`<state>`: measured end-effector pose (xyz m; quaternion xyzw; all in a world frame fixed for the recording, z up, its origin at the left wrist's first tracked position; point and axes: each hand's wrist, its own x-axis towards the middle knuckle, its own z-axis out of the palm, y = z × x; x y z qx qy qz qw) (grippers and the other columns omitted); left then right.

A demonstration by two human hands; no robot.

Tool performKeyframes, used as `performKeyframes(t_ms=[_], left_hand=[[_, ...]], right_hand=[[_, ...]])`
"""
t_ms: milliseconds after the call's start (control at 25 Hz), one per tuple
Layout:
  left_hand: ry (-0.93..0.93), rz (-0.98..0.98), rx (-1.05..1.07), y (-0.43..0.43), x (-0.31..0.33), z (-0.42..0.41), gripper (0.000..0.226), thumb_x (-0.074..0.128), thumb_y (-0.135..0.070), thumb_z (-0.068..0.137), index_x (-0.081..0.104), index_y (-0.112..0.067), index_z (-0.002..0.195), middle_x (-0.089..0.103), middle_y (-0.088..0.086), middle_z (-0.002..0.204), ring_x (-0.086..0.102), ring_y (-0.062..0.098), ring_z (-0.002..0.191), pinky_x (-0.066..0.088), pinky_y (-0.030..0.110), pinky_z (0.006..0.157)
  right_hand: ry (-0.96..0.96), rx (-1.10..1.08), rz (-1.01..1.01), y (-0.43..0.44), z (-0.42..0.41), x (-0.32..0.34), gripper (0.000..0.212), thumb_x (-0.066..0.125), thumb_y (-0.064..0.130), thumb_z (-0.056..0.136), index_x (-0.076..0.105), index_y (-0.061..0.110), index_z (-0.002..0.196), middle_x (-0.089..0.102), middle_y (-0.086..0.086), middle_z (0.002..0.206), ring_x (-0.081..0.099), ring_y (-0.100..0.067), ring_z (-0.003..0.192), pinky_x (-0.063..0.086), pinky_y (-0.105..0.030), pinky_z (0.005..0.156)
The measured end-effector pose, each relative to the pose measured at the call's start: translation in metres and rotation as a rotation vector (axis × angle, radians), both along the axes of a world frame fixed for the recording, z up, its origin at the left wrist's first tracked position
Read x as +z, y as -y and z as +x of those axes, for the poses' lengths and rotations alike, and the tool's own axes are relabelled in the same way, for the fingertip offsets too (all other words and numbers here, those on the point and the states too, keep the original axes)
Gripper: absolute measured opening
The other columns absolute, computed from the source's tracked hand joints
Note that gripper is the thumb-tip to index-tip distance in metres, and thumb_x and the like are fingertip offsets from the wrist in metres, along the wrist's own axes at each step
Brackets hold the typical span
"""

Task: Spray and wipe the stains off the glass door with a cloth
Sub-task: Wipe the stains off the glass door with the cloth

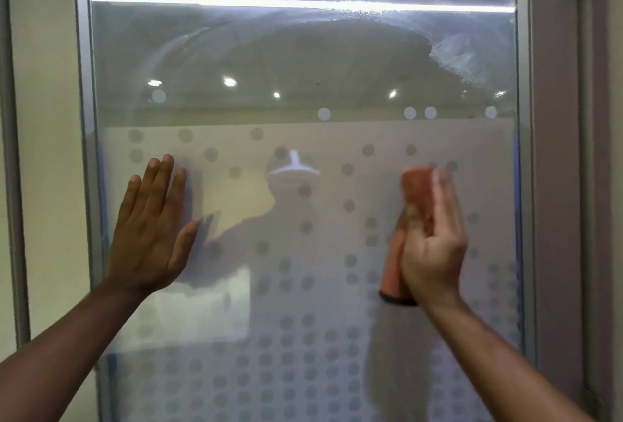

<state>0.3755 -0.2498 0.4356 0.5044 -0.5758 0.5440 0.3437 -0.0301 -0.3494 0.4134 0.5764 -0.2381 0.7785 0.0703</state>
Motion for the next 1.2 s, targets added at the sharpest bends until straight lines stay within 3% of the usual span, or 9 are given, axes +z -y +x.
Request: performKeyframes(t_ms=[80,160,240,320,400,480,880,1040,1200], left_hand=[[-0.003,0.000,0.006,0.000,0.000,-0.002,0.081,0.019,-0.057,0.113,0.016,-0.002,0.173,0.011,0.022,0.183,0.012,0.041,0.171,0.015,0.063,0.137],[-0.011,0.001,0.011,-0.001,0.000,-0.003,0.081,0.019,-0.057,0.113,0.016,-0.002,0.173,0.011,0.022,0.183,0.012,0.042,0.171,0.015,0.063,0.137],[-0.020,0.004,0.015,-0.001,0.000,-0.003,0.082,0.019,-0.057,0.113,0.016,-0.001,0.172,0.011,0.022,0.183,0.012,0.042,0.171,0.017,0.066,0.136],[-0.020,0.002,0.014,-0.001,-0.001,-0.004,0.082,0.020,-0.057,0.113,0.017,0.001,0.172,0.011,0.023,0.183,0.012,0.043,0.170,0.018,0.067,0.135],[-0.017,-0.002,0.018,-0.001,0.000,-0.005,0.083,0.021,-0.056,0.113,0.018,0.003,0.171,0.012,0.023,0.182,0.012,0.043,0.170,0.018,0.067,0.135],[-0.019,-0.005,0.032,-0.001,-0.001,-0.005,0.082,0.026,-0.052,0.112,0.018,0.004,0.171,0.013,0.024,0.182,0.013,0.043,0.170,0.018,0.067,0.135],[-0.022,-0.008,0.038,0.001,-0.001,-0.005,0.083,0.037,-0.048,0.107,0.020,0.004,0.170,0.013,0.024,0.182,0.014,0.043,0.170,0.019,0.066,0.135],[-0.018,-0.002,0.024,0.001,-0.001,-0.004,0.082,0.036,-0.048,0.108,0.019,0.002,0.171,0.013,0.023,0.182,0.014,0.043,0.170,0.019,0.066,0.135],[-0.025,-0.008,0.005,-0.003,0.001,-0.004,0.080,0.037,-0.048,0.109,0.022,0.000,0.171,0.015,0.021,0.183,0.015,0.039,0.171,0.018,0.061,0.137]], right_hand=[[0.149,-0.008,0.115,0.015,-0.036,0.037,0.055,0.054,0.014,0.110,0.040,0.001,0.161,0.038,-0.016,0.170,0.033,-0.026,0.160,0.021,-0.018,0.130],[0.174,-0.034,0.180,0.032,-0.060,0.065,0.057,0.051,0.016,0.111,0.036,0.002,0.164,0.032,-0.016,0.174,0.028,-0.027,0.163,0.010,-0.004,0.123],[0.144,-0.085,0.221,0.045,-0.070,0.088,0.058,0.047,0.018,0.112,0.031,0.005,0.167,0.023,-0.016,0.177,0.021,-0.028,0.165,0.004,-0.001,0.120],[0.119,-0.168,0.262,0.055,-0.066,0.105,0.060,0.043,0.026,0.114,0.026,0.011,0.169,0.014,-0.012,0.180,0.014,-0.028,0.167,0.011,-0.023,0.132],[0.108,-0.242,0.283,0.058,-0.056,0.119,0.059,0.039,0.031,0.114,0.024,0.013,0.169,0.011,-0.012,0.180,0.012,-0.030,0.167,0.023,-0.049,0.132],[0.082,-0.281,0.277,0.059,-0.047,0.130,0.059,0.037,0.033,0.115,0.023,0.014,0.168,0.011,-0.013,0.180,0.012,-0.032,0.167,0.026,-0.057,0.130],[-0.116,-0.329,0.090,0.022,0.043,0.181,0.054,0.041,0.025,0.113,0.033,0.006,0.163,0.020,-0.021,0.177,0.019,-0.040,0.164,0.024,-0.051,0.132],[-0.359,-0.310,-0.041,-0.006,0.105,0.174,0.057,0.044,0.020,0.110,0.034,0.004,0.164,0.022,-0.024,0.176,0.019,-0.043,0.164,0.020,-0.050,0.134],[-0.648,-0.248,-0.125,-0.011,0.107,0.155,0.076,0.048,0.009,0.097,0.020,0.005,0.168,0.014,-0.018,0.179,0.012,-0.035,0.167,0.017,-0.050,0.135]])
